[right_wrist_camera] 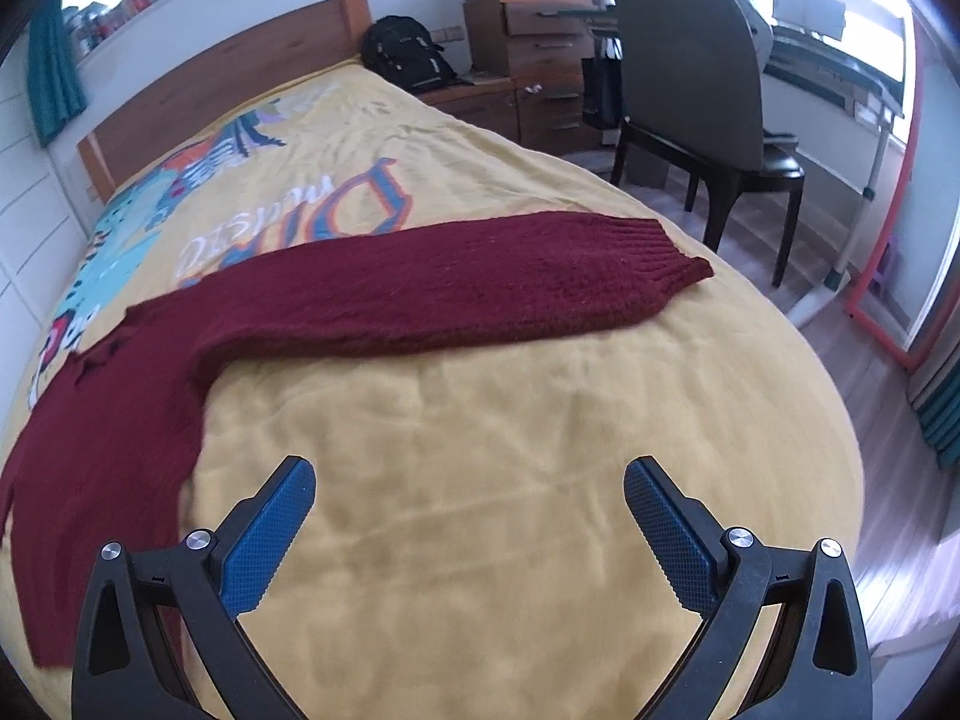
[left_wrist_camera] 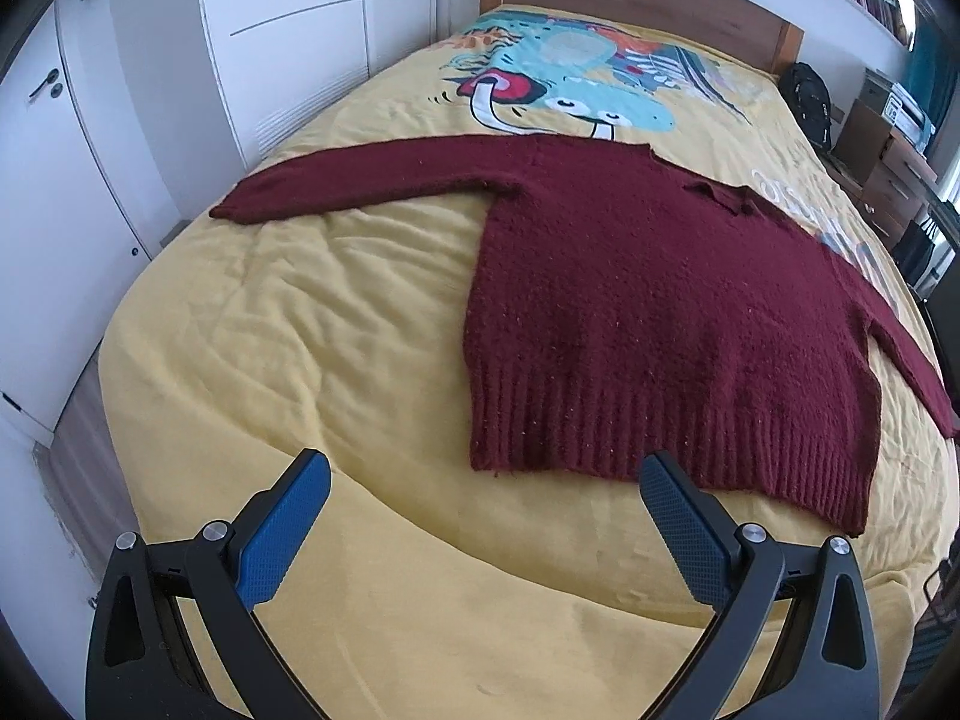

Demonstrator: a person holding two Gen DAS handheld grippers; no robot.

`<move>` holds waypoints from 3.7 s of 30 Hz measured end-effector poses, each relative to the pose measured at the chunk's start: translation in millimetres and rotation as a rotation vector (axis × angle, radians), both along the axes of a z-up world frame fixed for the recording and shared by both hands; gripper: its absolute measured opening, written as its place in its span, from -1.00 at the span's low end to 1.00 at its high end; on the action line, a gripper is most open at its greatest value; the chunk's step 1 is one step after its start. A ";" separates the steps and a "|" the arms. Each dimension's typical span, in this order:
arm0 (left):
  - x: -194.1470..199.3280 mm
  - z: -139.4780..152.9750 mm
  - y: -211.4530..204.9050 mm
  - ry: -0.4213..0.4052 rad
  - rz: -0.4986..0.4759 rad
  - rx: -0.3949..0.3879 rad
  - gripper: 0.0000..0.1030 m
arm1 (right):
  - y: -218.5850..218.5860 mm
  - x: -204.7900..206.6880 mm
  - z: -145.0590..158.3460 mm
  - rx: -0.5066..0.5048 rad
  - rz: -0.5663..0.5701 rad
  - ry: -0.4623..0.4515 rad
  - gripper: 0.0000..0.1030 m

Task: Fold small clothes
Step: 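Move the right gripper to the sweater sleeve cuff and grasp it, then lift the held sleeve and fold it across the sweater body with the right gripper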

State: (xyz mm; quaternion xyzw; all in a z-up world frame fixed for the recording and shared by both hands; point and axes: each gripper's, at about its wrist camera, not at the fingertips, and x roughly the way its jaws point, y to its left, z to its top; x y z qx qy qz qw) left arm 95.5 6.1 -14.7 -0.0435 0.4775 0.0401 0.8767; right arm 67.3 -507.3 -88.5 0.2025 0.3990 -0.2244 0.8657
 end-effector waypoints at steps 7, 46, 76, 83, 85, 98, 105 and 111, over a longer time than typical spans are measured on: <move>7.2 -2.7 -3.4 0.002 0.009 -0.023 0.97 | -45.3 30.5 -15.3 0.045 -0.074 0.018 1.00; 41.6 -46.8 -17.3 0.122 0.022 -0.012 0.97 | -163.3 102.0 -64.9 0.320 -0.281 -0.101 -0.62; 32.8 -44.4 35.9 0.089 0.077 -0.103 0.97 | 40.9 244.5 28.0 0.457 0.163 -0.168 -0.69; 26.0 -43.5 62.5 0.073 0.118 -0.124 0.97 | 131.8 288.7 41.9 0.463 0.307 -0.152 -0.69; 23.3 -44.2 71.2 0.071 0.133 -0.133 0.97 | 161.8 301.1 47.2 0.460 0.353 -0.146 -0.69; 7.9 -46.7 109.8 0.066 0.200 -0.162 0.97 | 292.1 345.4 61.1 0.478 0.513 -0.165 -0.68; 4.5 -49.2 118.3 0.068 0.210 -0.178 0.97 | 362.4 350.0 46.4 0.464 0.609 -0.126 -0.67; 1.8 -51.6 123.7 0.075 0.217 -0.187 0.97 | 409.9 352.1 16.0 0.417 0.663 -0.046 -0.63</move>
